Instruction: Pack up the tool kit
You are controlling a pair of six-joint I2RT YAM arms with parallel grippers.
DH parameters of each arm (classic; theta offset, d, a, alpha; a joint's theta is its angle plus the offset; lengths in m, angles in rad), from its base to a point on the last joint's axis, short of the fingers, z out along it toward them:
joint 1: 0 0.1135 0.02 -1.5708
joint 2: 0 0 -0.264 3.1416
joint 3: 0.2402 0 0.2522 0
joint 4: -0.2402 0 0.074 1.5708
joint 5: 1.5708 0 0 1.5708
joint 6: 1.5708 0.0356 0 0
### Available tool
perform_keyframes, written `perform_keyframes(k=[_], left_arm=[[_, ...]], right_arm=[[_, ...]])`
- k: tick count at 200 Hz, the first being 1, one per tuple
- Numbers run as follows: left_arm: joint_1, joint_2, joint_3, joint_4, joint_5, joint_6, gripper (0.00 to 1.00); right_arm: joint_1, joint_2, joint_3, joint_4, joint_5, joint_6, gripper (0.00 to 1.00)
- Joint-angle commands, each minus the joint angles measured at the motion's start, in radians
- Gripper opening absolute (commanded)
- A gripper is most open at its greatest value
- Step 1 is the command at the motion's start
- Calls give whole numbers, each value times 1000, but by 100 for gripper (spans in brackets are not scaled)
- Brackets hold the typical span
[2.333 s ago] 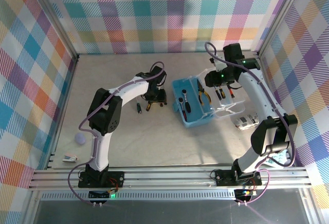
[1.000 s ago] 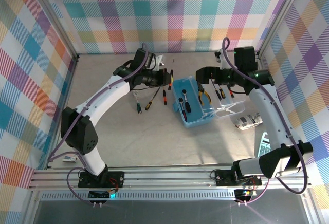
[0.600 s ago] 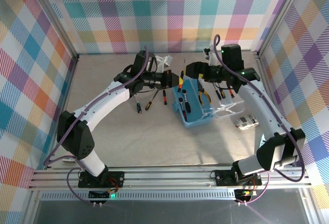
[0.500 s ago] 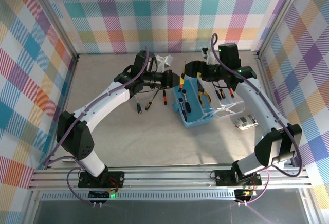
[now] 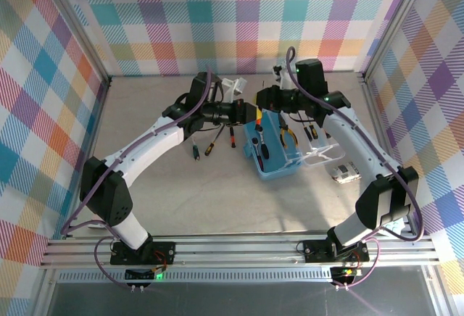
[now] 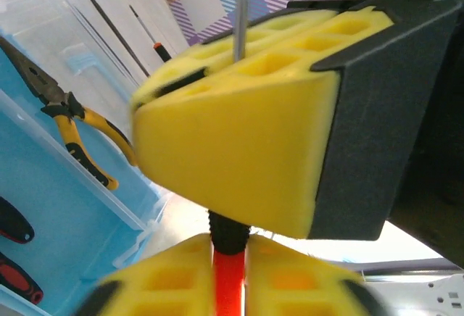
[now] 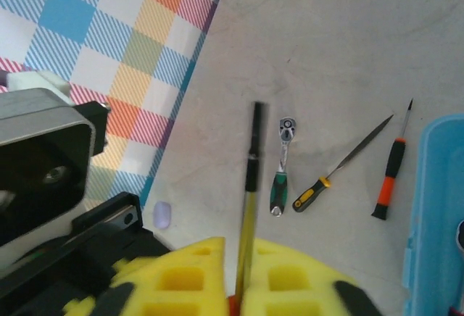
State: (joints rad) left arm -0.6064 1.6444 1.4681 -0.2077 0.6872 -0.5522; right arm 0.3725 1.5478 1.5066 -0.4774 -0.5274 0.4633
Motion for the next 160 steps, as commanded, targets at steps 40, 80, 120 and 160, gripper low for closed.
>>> perform_keyframes(k=[40, 80, 120, 160], left_arm=[[141, -34, 70, -435, -340, 172, 100], [225, 24, 56, -648, -639, 254, 100], [238, 40, 5, -651, -687, 262, 100], [240, 52, -12, -641, -683, 266, 100]], right_arm=[[-183, 0, 185, -430, 307, -394, 0], [-266, 113, 221, -535, 667, -552, 0], [-311, 229, 255, -526, 794, -627, 0], [-310, 277, 234, -489, 843, -725, 0]])
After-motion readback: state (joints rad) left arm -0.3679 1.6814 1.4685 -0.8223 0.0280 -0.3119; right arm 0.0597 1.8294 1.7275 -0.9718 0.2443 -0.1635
